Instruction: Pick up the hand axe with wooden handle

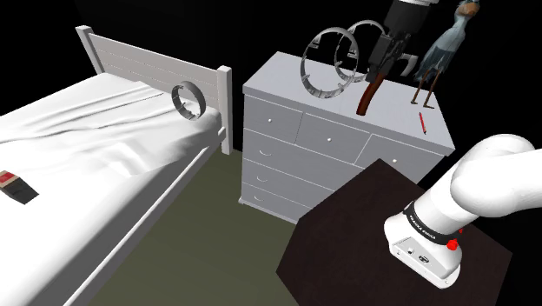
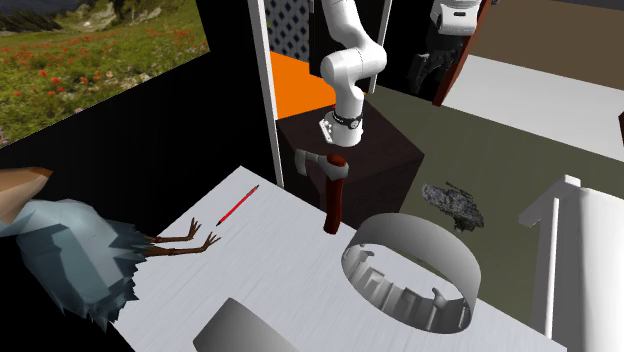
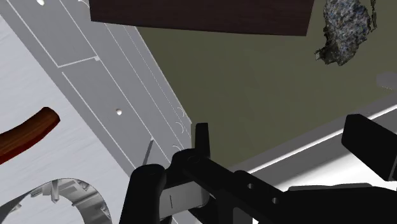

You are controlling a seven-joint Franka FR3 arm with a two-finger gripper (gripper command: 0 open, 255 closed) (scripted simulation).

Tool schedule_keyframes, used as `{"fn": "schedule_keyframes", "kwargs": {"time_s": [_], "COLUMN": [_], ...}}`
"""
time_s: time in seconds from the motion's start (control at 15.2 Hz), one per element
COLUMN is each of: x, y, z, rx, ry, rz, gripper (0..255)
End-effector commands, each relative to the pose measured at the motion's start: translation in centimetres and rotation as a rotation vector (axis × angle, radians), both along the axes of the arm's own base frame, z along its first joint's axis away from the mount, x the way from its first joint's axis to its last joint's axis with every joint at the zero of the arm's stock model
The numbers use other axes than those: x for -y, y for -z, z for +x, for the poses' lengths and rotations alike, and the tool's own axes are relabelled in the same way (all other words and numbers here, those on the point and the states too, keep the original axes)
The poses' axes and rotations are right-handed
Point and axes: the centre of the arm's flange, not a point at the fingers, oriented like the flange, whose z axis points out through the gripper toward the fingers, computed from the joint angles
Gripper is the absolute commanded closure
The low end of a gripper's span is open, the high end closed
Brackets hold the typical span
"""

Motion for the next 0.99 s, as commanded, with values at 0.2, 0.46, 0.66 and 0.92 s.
{"fn": "schedule_keyframes", "kwargs": {"time_s": [0.2,0.46,0.66,0.92], "x": [3.8,8.8,12.5,17.4], "y": [0.2,0.5,0.7,0.9], "z": [0.6,1.6,2.4,3.8], "rx": [0.002,0.004,0.006,0.008], "ry": [-0.03,-0.071,-0.101,-0.142], "rz": [-0.008,-0.018,-0.026,-0.036], "gripper": [0,0,0,0]}}
